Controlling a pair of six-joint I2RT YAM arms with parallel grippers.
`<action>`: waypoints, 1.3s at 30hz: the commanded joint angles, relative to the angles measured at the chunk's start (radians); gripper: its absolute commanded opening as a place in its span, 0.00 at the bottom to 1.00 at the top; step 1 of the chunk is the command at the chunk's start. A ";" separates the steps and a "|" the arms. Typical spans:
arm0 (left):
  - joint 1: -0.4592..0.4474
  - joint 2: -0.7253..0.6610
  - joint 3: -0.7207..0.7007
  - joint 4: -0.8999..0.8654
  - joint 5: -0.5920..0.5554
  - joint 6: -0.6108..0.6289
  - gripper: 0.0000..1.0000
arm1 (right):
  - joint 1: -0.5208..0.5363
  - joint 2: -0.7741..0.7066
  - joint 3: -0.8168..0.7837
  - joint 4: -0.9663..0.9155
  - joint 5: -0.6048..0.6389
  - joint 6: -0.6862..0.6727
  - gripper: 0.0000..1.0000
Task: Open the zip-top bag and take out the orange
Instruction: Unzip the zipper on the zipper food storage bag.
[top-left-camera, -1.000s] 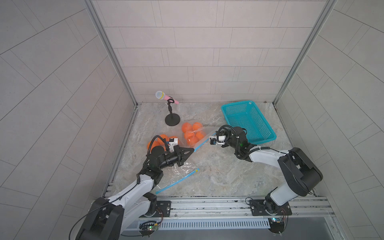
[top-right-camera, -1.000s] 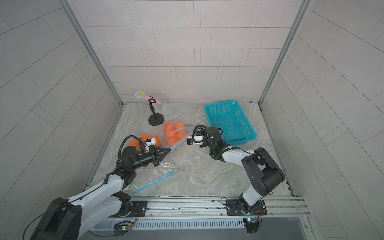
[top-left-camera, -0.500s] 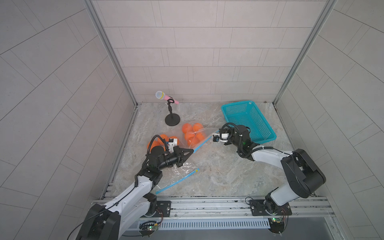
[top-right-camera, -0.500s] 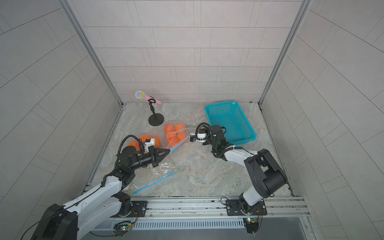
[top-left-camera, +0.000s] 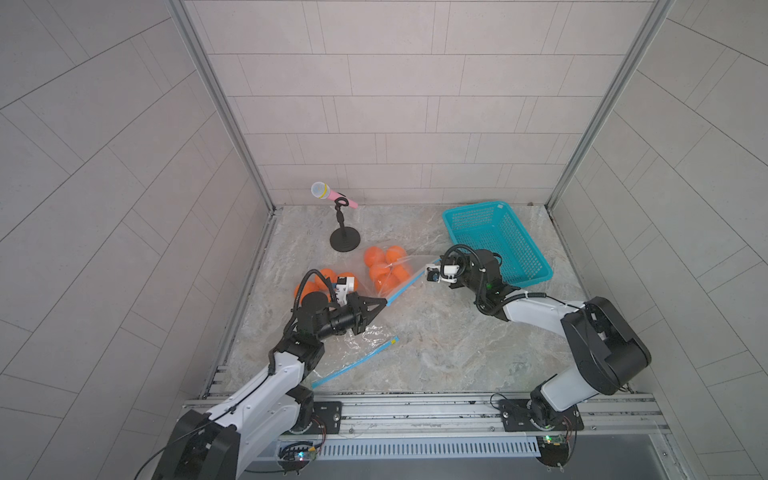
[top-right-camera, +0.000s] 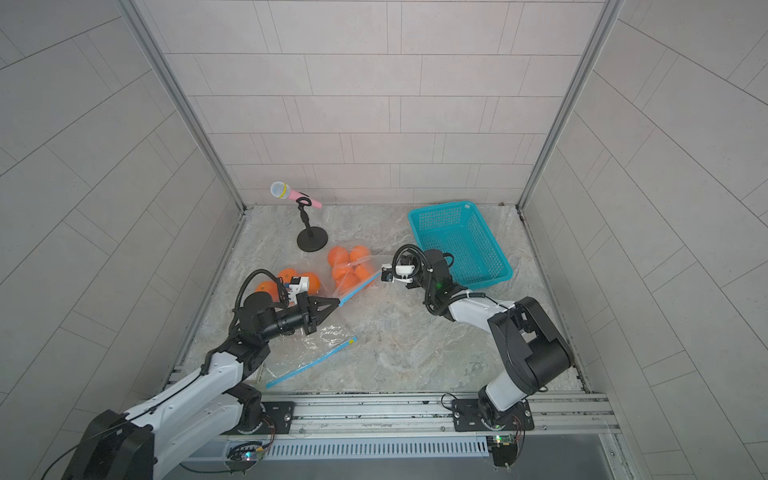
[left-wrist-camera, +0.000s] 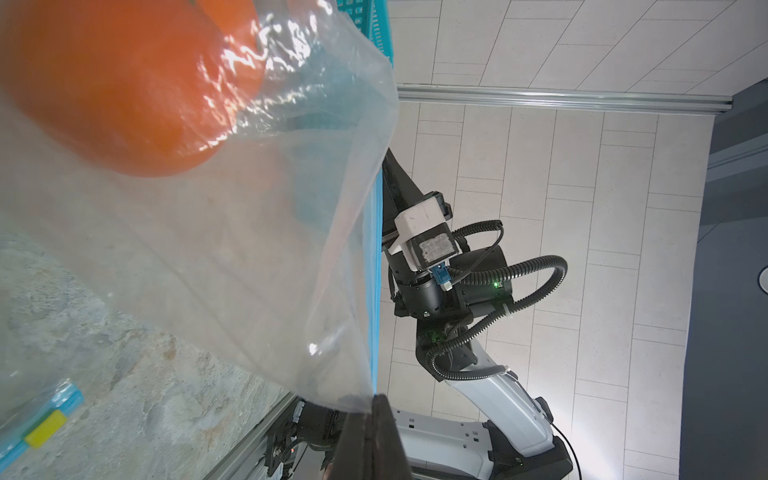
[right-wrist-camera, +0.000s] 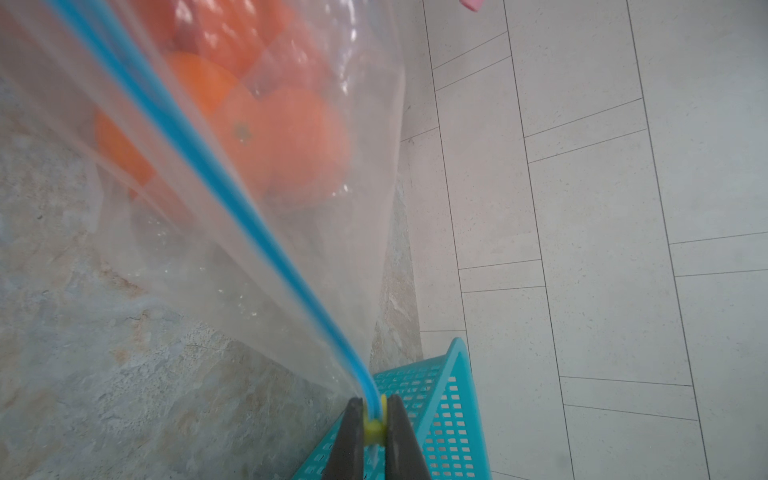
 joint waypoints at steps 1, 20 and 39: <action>0.007 -0.022 0.028 -0.005 0.016 0.024 0.00 | -0.036 0.009 0.021 0.010 0.068 -0.001 0.00; -0.001 -0.009 0.078 -0.046 0.020 0.064 0.06 | -0.002 -0.159 -0.060 0.009 -0.002 0.306 0.70; -0.175 0.038 0.123 -0.232 -0.101 0.231 0.64 | 0.026 -0.472 -0.170 -0.485 -0.137 1.849 0.71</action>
